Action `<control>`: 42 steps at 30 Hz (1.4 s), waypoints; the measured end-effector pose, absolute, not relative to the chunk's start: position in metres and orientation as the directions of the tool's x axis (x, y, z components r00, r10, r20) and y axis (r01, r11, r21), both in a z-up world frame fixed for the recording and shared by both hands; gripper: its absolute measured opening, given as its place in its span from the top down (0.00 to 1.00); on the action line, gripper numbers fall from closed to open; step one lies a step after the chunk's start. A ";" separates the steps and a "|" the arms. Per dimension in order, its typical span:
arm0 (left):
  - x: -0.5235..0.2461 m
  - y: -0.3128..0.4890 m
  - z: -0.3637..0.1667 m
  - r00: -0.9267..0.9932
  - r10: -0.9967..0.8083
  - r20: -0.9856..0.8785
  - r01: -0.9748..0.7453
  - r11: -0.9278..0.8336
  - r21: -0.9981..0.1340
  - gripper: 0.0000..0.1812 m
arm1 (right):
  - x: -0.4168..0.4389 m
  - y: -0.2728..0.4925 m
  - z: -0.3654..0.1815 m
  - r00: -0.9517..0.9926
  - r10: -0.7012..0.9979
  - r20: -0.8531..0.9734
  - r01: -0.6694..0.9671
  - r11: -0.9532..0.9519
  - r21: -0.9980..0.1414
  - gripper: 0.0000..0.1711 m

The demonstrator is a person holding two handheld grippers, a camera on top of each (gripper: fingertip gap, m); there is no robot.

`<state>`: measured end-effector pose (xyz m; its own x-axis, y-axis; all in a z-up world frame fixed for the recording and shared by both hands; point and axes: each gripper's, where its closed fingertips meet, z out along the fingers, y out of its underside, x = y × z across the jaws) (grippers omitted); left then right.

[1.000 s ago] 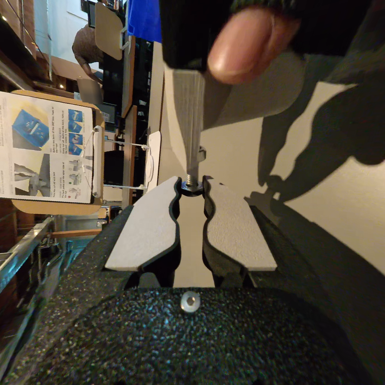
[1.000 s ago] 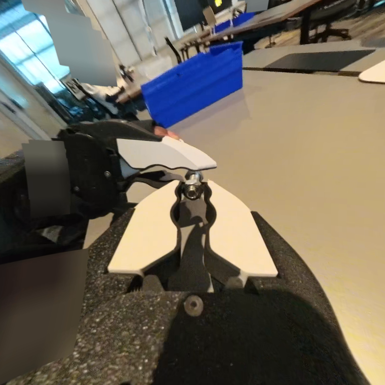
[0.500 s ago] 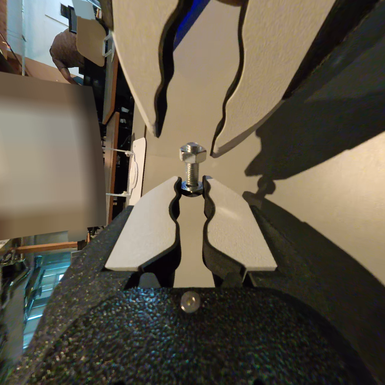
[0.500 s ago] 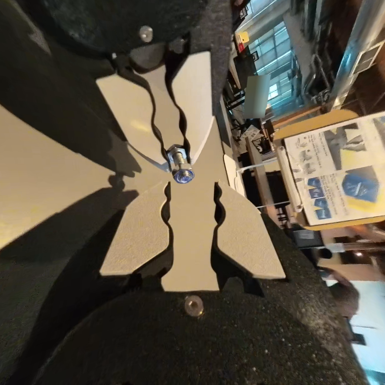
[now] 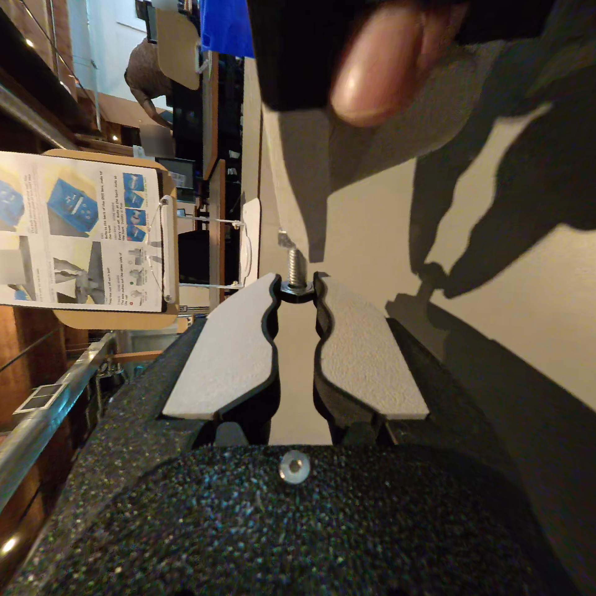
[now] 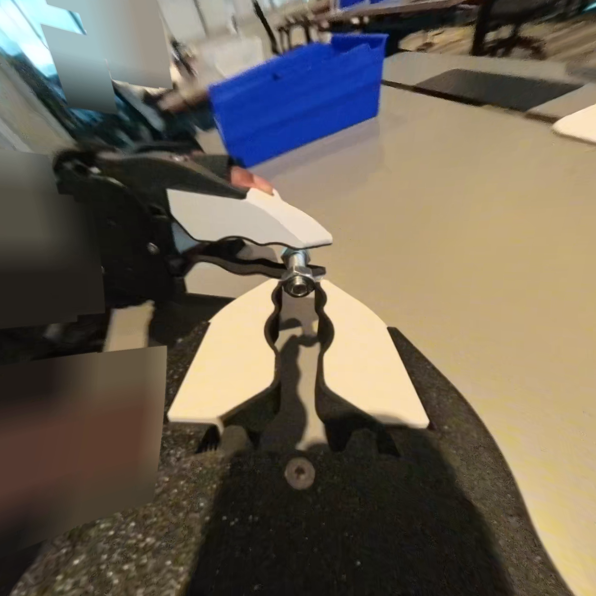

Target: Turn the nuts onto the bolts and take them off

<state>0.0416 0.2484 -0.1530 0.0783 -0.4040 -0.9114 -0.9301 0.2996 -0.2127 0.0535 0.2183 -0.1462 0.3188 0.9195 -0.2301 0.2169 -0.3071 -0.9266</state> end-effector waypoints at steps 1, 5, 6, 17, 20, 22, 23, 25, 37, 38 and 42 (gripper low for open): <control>0.042 0.248 -0.152 0.092 -0.412 -0.907 -0.927 0.298 -0.229 0.90 | 0.054 0.217 -0.144 0.278 0.914 -0.294 0.176 -0.350 -0.920 0.89; 0.040 0.250 -0.156 0.135 -0.467 -0.874 -0.916 0.278 -0.290 0.90 | 0.063 0.226 -0.135 0.305 0.943 -0.132 0.184 -0.194 -0.964 0.76; 0.039 0.250 -0.156 0.145 -0.473 -0.869 -0.914 0.272 -0.301 0.90 | 0.066 0.229 -0.132 0.337 0.942 0.000 0.230 -0.082 -0.970 0.75; 0.052 0.239 -0.161 0.128 -0.539 -0.832 -0.876 0.331 -0.350 0.90 | 0.064 0.217 -0.144 0.080 0.461 0.884 0.678 0.625 -0.387 0.80; 0.057 0.234 -0.161 0.093 -0.517 -0.851 -0.874 0.367 -0.318 0.90 | 0.061 0.216 -0.148 0.096 0.503 0.859 0.673 0.603 -0.428 0.87; 0.055 0.236 -0.163 0.070 -0.491 -0.869 -0.890 0.363 -0.277 0.90 | 0.060 0.217 -0.150 0.140 0.588 0.796 0.673 0.534 -0.513 0.89; 0.054 0.237 -0.162 0.065 -0.476 -0.877 -0.896 0.359 -0.262 0.90 | 0.060 0.218 -0.152 0.187 0.661 0.727 0.663 0.461 -0.590 0.89; 0.051 0.240 -0.160 0.057 -0.439 -0.897 -0.907 0.352 -0.230 0.90 | 0.056 0.218 -0.153 0.308 0.828 0.469 0.569 0.235 -0.788 0.89; 0.047 0.244 -0.156 0.128 -0.457 -0.880 -0.905 0.310 -0.292 0.90 | 0.062 0.227 -0.143 0.328 0.879 0.347 0.439 0.183 -0.879 0.66; 0.048 0.244 -0.156 0.128 -0.461 -0.878 -0.904 0.310 -0.295 0.90 | 0.063 0.227 -0.143 0.312 0.821 0.479 0.503 0.285 -0.816 0.66; 0.051 0.241 -0.158 0.114 -0.474 -0.873 -0.899 0.326 -0.294 0.90 | 0.060 0.222 -0.142 0.208 0.591 0.779 0.638 0.522 -0.566 0.74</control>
